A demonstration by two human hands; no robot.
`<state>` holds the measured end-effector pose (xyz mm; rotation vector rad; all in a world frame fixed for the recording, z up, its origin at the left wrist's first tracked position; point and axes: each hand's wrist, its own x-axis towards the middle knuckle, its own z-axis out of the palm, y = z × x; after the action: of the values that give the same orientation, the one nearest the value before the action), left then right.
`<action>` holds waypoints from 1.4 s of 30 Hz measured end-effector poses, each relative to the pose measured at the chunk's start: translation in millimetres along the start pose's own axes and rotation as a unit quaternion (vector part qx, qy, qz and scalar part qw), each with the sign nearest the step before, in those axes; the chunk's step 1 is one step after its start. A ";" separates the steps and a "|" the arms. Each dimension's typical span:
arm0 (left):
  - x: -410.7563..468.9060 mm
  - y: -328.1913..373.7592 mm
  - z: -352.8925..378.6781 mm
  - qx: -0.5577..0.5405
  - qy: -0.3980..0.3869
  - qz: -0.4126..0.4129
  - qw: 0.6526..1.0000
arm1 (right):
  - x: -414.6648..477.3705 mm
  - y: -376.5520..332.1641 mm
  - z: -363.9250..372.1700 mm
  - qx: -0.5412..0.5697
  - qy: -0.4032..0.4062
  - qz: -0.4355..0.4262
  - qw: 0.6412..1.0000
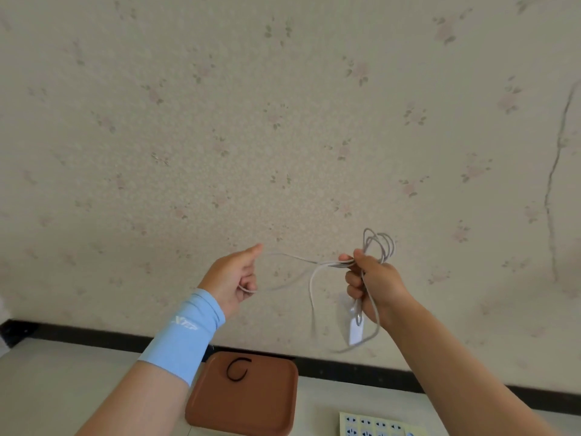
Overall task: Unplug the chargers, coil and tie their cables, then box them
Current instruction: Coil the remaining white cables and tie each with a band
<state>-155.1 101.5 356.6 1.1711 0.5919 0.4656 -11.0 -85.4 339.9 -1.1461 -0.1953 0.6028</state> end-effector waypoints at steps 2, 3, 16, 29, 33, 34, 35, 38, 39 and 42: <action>2.6 -4.7 -0.2 -0.022 0.015 -0.038 0.999 | -1.0 -0.6 -0.2 -0.008 0.019 -0.010 1.000; 2.3 -9.5 0.6 0.029 0.010 -0.047 0.998 | -2.8 -0.4 0.9 -0.023 0.025 -0.014 0.999; -29.3 -30.9 41.0 0.349 -0.151 0.139 0.914 | -19.8 22.9 29.3 -0.244 -0.003 -0.041 0.969; -23.1 -28.2 36.9 0.305 -0.195 -0.028 0.932 | -28.2 24.9 38.6 -0.280 -0.052 -0.019 0.958; -25.2 -22.0 34.5 0.309 -0.253 -0.070 0.914 | -27.5 26.8 38.6 -0.324 -0.078 0.001 0.943; -25.6 -20.9 33.7 0.312 -0.258 -0.072 0.912 | -27.2 26.9 38.4 -0.332 -0.079 0.003 0.940; -24.7 -21.0 32.1 0.302 -0.258 -0.078 0.914 | -25.9 27.0 37.3 -0.332 -0.079 0.007 0.940; -21.6 -21.9 27.6 0.214 -0.214 -0.108 0.947 | -22.5 19.9 29.1 -0.298 -0.082 0.037 0.950; -19.2 -22.4 25.8 0.194 -0.180 -0.103 0.959 | -20.9 16.7 25.5 -0.283 -0.089 0.052 0.954; -12.0 -22.6 23.7 0.115 -0.096 -0.068 0.986 | -22.0 11.4 19.4 -0.318 -0.133 0.096 0.934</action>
<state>-148.1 69.7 343.9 1.3678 0.5629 0.1678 -41.7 -78.8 341.2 -1.7207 -0.5450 0.9075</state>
